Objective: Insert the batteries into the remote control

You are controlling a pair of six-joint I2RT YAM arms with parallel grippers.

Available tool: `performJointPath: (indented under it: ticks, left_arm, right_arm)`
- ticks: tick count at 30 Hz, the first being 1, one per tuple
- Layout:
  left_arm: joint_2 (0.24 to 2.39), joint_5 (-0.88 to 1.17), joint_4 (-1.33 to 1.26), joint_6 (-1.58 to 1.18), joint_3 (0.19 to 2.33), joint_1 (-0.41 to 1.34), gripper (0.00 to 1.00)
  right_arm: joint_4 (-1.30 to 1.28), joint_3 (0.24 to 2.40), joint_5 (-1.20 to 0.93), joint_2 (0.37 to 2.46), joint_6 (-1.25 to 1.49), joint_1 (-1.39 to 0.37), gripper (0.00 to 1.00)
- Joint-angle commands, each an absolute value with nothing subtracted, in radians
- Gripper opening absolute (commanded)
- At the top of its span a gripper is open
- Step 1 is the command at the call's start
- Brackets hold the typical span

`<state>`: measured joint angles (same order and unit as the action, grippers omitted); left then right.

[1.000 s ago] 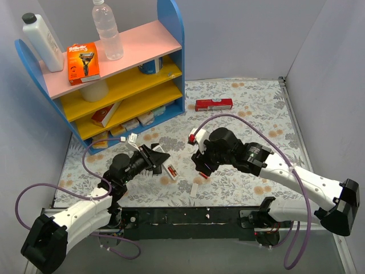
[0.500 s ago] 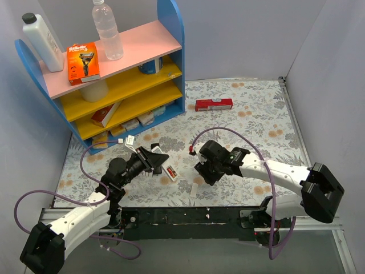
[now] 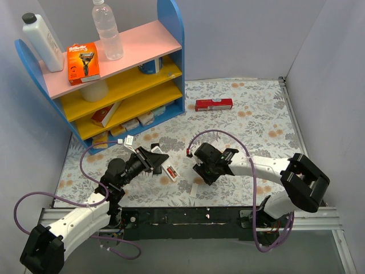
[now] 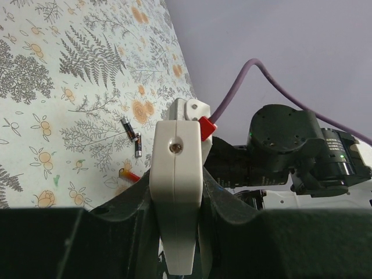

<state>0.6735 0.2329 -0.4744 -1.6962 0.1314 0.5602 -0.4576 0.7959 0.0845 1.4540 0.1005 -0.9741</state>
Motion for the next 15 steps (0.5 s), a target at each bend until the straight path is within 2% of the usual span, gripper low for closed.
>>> performJointPath:
  ticks: [1,5,12,15]
  left_arm:
    - [0.653,0.253,-0.485,-1.706,0.133,0.561,0.00]
    - [0.652,0.253,-0.483,-1.706,0.133,0.561,0.00]
    - [0.657,0.252,-0.491,-1.704,0.133,0.561,0.00]
    - [0.666,0.255,-0.499,-1.704,0.133,0.561,0.00]
  right_arm:
    - [-0.410,0.810,0.115,1.486,0.089,-0.969,0.42]
    - [-0.399,0.816,0.114,1.519,0.078,-0.968,0.41]
    - [-0.399,0.830,0.110,1.557,0.058,-0.968,0.32]
    - [-0.403,0.834,0.107,1.562,0.051,-0.968,0.24]
